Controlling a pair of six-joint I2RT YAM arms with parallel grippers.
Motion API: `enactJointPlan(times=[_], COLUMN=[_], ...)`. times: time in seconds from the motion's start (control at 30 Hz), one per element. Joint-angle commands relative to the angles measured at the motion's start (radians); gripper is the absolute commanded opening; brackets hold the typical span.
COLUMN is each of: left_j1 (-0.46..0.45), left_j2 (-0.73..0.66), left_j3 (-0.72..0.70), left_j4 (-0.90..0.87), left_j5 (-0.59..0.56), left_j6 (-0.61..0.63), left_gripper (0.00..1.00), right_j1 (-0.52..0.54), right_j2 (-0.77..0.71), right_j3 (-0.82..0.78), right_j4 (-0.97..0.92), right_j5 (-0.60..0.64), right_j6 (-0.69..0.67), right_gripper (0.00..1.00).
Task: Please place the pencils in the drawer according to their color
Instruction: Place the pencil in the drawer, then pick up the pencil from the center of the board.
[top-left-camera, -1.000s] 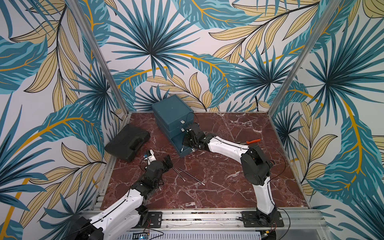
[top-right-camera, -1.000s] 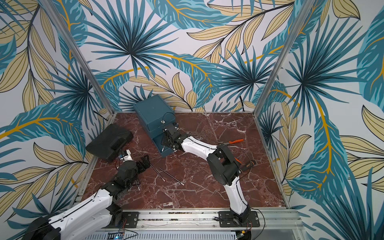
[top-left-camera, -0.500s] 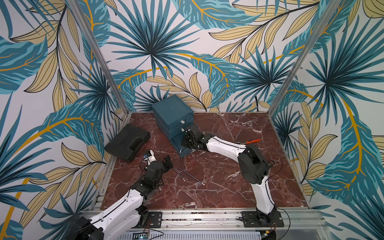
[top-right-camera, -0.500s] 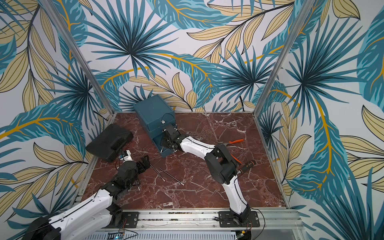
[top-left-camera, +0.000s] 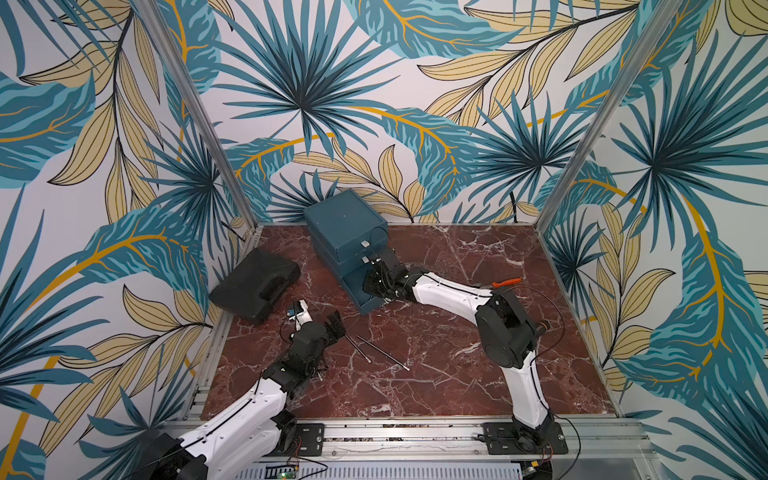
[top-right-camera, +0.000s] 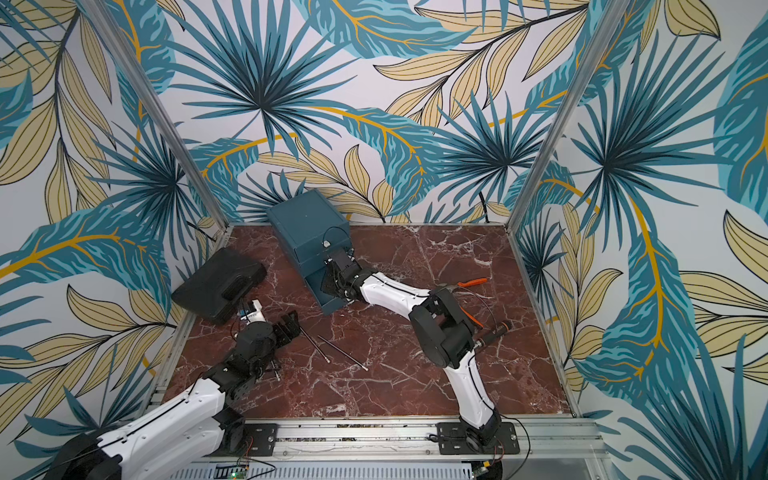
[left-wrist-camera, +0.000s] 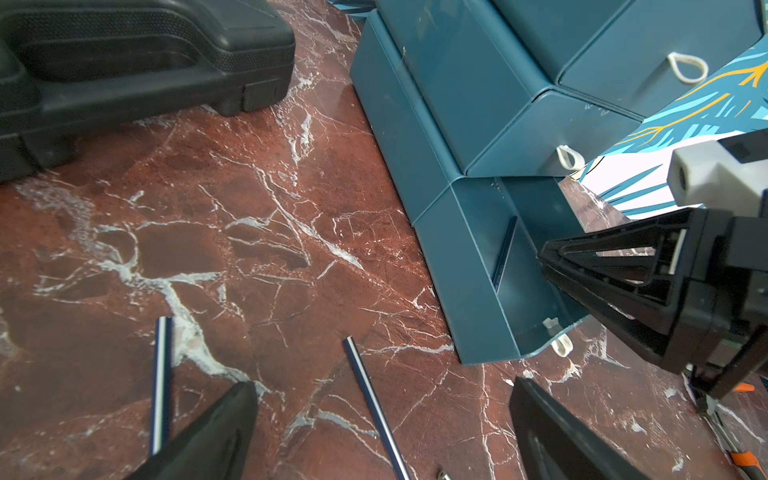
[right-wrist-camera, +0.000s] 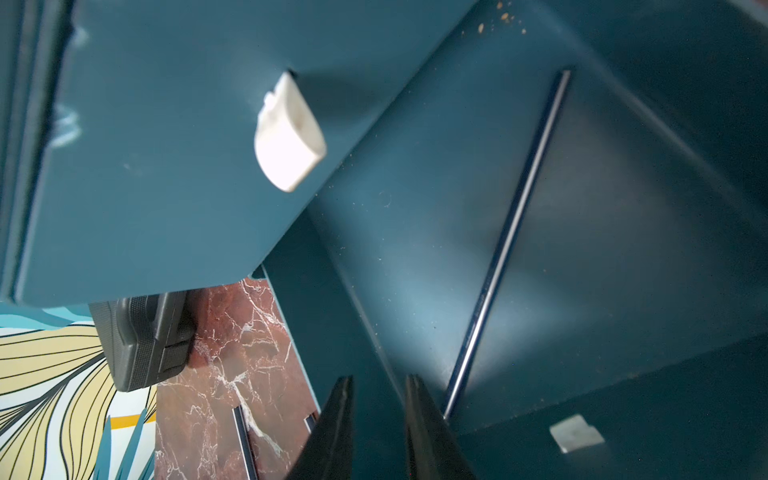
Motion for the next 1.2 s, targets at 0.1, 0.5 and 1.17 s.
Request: enactJointPlan(times=[0.1, 0.5, 1.17], left_j1=[0.005, 0.005, 0.005], left_j2=[-0.008, -0.014, 0.036], left_j3=[-0.012, -0.007, 0.008], left_j4=[-0.011, -0.02, 0.001], left_j5=[-0.014, -0.004, -0.002], left_j6=[0.016, 0.013, 0.005], left_gripper=[1.0, 1.0, 1.0], right_j1=[-0.003, 0.009, 0.226], right_j2=[-0.026, -0.183, -0.314], right_j3=[-0.003, -0.184, -0.355], right_j4=[-0.024, -0.01, -0.373], right_j5=[0.015, 0.042, 0.137], right_j6=[-0.042, -0.183, -0.474], right_gripper=[0.27, 0.32, 0.35])
